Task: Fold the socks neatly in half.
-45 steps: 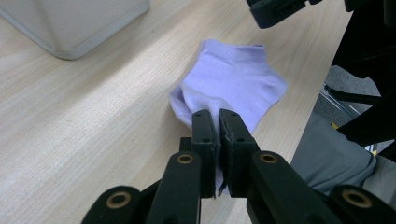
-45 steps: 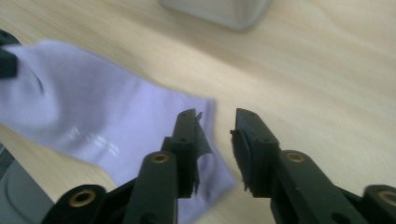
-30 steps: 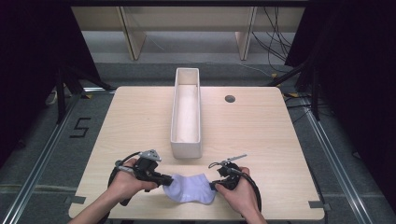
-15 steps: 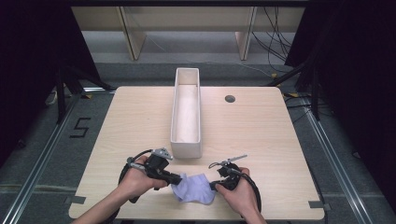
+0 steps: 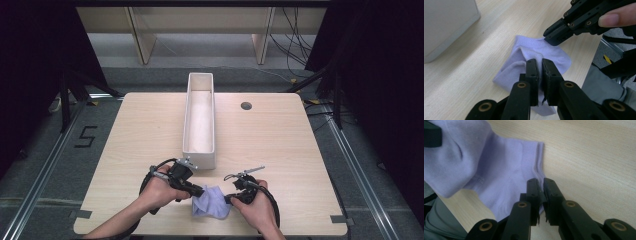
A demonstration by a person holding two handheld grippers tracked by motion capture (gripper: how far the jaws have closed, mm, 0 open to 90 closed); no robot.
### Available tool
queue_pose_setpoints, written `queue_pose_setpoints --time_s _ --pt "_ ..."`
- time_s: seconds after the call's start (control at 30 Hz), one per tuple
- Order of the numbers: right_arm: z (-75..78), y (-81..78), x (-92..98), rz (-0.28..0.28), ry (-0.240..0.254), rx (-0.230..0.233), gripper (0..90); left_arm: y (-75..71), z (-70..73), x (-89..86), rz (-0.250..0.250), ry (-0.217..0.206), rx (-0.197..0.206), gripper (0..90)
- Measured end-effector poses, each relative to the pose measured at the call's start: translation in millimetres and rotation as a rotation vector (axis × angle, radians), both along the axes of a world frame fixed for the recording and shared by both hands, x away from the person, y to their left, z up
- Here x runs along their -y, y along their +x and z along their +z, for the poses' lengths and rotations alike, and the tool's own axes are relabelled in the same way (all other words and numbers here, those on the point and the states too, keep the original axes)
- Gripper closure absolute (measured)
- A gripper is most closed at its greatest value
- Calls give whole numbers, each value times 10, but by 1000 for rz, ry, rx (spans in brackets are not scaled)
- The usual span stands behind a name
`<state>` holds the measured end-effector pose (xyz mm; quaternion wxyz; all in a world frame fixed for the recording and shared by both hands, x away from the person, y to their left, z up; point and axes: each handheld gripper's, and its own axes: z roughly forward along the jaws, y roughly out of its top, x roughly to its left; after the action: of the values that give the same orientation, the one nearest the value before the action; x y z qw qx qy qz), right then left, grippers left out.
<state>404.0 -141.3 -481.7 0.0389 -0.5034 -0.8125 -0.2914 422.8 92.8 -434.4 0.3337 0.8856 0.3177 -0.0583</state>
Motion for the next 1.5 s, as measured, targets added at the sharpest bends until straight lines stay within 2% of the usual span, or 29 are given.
queue_pose_setpoints --time_s 0.2,0.23,0.4,0.47,0.5,0.6,0.63,0.73,0.77,0.8,0.87,0.93,1.03,1.17,1.2,1.23,1.27,1.3,1.33,1.43,1.47,1.5 --pt "0 0 0 0 0 -1 833 11 -22 78 -14 27 1 837" --pt "0 -1 0 0 0 0 833 25 -21 79 -38 46 6 837" --pt "5 -6 -2 -8 -3 -10 831 24 -51 174 -35 47 -1 839" --pt "6 -8 -3 -9 -2 -13 829 38 -64 207 -57 70 5 838" --pt "5 -8 -3 -10 -1 -12 829 35 -67 222 -57 80 5 837" --pt "0 -4 3 -6 1 -10 828 22 -104 295 -36 71 -6 837" --pt "0 -1 1 -11 5 -20 826 31 -111 307 -44 73 3 837" --pt "-8 5 12 -3 14 -11 821 41 -131 360 -61 91 9 832" --pt "-11 6 10 -12 9 -12 817 39 -137 379 -59 92 6 831" --pt "3 -8 7 -18 25 -33 810 46 -159 411 -52 93 1 830" --pt "-6 1 22 -14 16 -22 805 57 -171 424 -52 96 10 829" --pt "-8 -6 27 -14 33 -21 788 66 -189 448 -47 98 9 824" --pt "-10 -5 26 -15 36 -12 779 70 -206 487 -45 90 5 820" --pt "5 -14 50 -10 33 6 755 63 -221 533 -49 68 24 792" --pt "13 -19 59 -23 20 13 752 64 -218 535 -64 66 32 782" --pt "10 -17 75 -1 33 37 750 52 -215 546 -58 40 43 766" --pt "56 -51 84 -41 33 0 749 39 -186 540 -58 24 60 719" --pt "56 -51 84 -41 33 0 749 39 -186 540 -58 24 60 694" --pt "52 -42 111 -26 29 34 748 24 -161 535 -57 13 76 694" --pt "99 -62 158 -36 30 42 744 -39 -51 488 -54 -24 113 628" --pt "141 -73 193 -44 41 71 741 -87 29 435 -56 -38 144 611" --pt "141 -73 193 -44 41 71 741 -87 29 435 -56 -38 144 609"
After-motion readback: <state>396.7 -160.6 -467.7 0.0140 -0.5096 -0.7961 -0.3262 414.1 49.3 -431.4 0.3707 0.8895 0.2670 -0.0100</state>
